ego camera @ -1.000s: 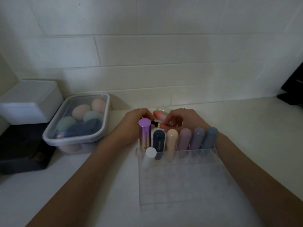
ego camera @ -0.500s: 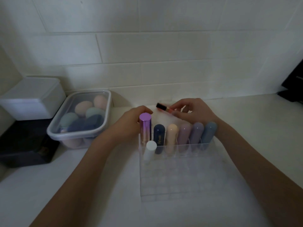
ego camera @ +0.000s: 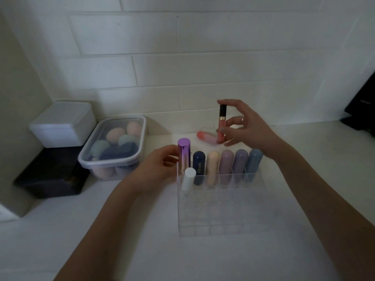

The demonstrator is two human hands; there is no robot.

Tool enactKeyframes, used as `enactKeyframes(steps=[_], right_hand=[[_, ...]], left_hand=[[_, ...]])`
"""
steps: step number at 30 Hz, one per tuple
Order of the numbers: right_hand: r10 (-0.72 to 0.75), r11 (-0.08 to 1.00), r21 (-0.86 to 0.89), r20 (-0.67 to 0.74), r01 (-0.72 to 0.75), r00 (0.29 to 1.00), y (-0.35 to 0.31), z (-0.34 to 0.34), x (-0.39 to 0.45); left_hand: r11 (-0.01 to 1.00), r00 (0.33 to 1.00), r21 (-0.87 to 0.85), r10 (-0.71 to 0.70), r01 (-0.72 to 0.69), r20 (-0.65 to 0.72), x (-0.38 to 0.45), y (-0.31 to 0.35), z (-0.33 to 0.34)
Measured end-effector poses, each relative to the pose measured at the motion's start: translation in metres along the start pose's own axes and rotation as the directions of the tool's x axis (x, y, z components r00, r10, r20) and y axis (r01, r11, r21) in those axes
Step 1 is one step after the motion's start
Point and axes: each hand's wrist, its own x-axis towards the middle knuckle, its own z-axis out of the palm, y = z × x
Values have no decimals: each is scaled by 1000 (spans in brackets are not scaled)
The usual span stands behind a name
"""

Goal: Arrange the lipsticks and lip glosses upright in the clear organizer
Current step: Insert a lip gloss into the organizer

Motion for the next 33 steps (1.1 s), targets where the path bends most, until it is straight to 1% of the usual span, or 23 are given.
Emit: enactKeyframes(steps=[3, 5, 7, 9, 11, 12, 13, 14, 15, 16, 17, 18, 19, 20, 22, 23, 27, 30, 31, 33], right_hand=[[-59, 998, -3, -70, 59, 996, -17, -11, -5], [-100, 994, 36, -116, 105, 988, -28, -18, -11], [-139, 986, 76, -132, 150, 981, -39, -21, -19], [-167, 977, 107, -135, 182, 977, -47, -19, -28], [-192, 971, 111, -151, 210, 970, -55, -13, -36], [-203, 969, 108, -160, 221, 966, -58, -10, -40], [-207, 968, 110, -166, 227, 964, -60, -7, -44], [-204, 969, 109, -165, 223, 965, -62, -4, -48], [-194, 972, 104, -158, 212, 968, -64, -2, -52], [-181, 976, 93, -151, 196, 972, -64, 1, -56], [-167, 980, 82, -146, 180, 975, -65, 4, -61], [-154, 983, 75, -143, 166, 978, -66, 7, -65], [-143, 985, 72, -140, 154, 980, -67, 9, -69], [-134, 987, 70, -138, 145, 981, -68, 12, -72], [-115, 989, 76, -128, 126, 985, -72, 15, -79], [-105, 989, 90, -123, 117, 987, -74, 17, -83], [-66, 986, 143, -108, 82, 992, -79, 25, -96], [-64, 985, 152, -137, 85, 988, -79, 36, -102], [-83, 986, 131, -168, 106, 982, -79, 40, -104], [-143, 987, 36, -244, 156, 959, -77, 45, -104]], left_hand=[[999, 999, -36, 27, -28, -30, -6, 1, 7], [996, 997, -77, 29, -34, -66, -8, -2, 10], [995, 993, -88, 31, -41, -116, -10, -3, 13], [988, 981, -148, 20, -49, -194, -14, -2, 17], [978, 948, -199, -7, -60, -320, -22, 3, 21], [982, 913, -172, 3, -80, -408, -28, 6, 23], [988, 864, -111, 34, -103, -501, -35, 9, 26], [991, 799, -26, 87, -128, -595, -42, 12, 28], [984, 719, 73, 166, -160, -675, -51, 18, 29], [964, 634, 177, 265, -200, -727, -59, 23, 31], [930, 562, 270, 365, -249, -742, -67, 30, 33], [889, 514, 348, 455, -297, -727, -73, 36, 35], [843, 486, 412, 536, -345, -690, -80, 43, 38], [797, 472, 467, 603, -383, -643, -84, 48, 41], [727, 462, 551, 686, -410, -562, -88, 58, 47], [714, 464, 569, 699, -409, -544, -88, 61, 50], [712, 491, 583, 698, -391, -522, -87, 59, 57], [699, 466, 589, 713, -406, -524, -87, 53, 62], [704, 453, 572, 710, -422, -539, -88, 53, 63], [749, 423, 507, 661, -427, -620, -92, 53, 64]])
